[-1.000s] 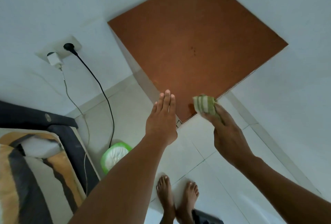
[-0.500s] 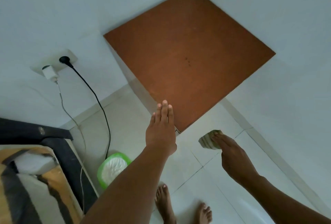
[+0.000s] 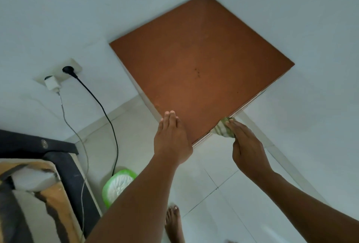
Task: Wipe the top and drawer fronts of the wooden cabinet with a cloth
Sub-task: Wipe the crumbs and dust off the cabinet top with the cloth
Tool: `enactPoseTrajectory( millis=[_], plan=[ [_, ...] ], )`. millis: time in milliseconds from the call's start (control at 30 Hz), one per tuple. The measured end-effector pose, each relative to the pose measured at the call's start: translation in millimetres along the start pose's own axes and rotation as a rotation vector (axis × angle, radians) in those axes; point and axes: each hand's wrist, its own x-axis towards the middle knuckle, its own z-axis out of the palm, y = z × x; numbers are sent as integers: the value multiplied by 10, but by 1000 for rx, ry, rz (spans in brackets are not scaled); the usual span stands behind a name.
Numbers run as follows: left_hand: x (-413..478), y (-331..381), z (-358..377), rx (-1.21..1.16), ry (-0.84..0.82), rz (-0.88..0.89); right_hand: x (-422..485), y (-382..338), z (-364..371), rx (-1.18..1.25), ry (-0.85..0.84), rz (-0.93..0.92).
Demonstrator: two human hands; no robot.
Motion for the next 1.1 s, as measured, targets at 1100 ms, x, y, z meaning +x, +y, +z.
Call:
enactPoseTrajectory(
  millis=[1100],
  plan=[
    [2057, 541, -448, -143, 195, -208, 5263, 759, 266, -78, -275, -372]
  ],
)
